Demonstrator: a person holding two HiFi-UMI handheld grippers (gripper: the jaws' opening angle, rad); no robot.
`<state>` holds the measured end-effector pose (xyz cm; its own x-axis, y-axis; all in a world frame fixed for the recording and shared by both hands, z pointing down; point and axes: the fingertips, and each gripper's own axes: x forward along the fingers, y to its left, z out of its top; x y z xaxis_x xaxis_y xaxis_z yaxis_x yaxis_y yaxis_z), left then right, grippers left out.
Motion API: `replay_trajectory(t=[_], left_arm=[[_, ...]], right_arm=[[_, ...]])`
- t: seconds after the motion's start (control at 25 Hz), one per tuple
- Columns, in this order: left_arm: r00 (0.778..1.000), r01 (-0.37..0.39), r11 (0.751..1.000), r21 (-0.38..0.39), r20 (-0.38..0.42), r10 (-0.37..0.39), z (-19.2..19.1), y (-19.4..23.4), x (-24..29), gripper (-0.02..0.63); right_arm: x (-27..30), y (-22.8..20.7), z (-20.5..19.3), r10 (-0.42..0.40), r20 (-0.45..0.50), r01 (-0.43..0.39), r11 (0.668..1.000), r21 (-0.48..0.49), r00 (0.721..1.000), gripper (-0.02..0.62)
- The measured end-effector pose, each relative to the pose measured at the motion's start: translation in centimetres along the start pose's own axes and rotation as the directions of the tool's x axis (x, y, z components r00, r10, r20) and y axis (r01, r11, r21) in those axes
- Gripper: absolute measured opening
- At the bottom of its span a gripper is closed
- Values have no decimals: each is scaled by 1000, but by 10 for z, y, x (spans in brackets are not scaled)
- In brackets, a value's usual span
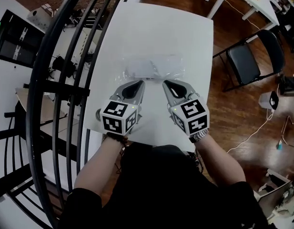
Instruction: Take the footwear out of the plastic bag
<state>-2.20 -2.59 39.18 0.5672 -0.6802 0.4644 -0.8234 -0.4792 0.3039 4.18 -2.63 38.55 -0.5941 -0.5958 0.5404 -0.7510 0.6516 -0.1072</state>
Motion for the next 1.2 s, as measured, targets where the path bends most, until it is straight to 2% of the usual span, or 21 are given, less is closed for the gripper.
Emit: replay_trajectory(t=[0.24, 0.72, 1.2], left_arm=[[999, 2, 1000, -25, -46, -3, -10, 27, 9, 51], [993, -53, 994, -96, -107, 43, -35, 81, 22, 121], [987, -121, 979, -164, -124, 101, -37, 139, 16, 137]], right_arm=[[30, -3, -8, -4, -61, 5, 1000, 16, 998, 30], [77, -28, -32, -40, -185, 45, 999, 24, 982, 115], [62, -102, -53, -169, -245, 187, 981, 51, 955, 127]])
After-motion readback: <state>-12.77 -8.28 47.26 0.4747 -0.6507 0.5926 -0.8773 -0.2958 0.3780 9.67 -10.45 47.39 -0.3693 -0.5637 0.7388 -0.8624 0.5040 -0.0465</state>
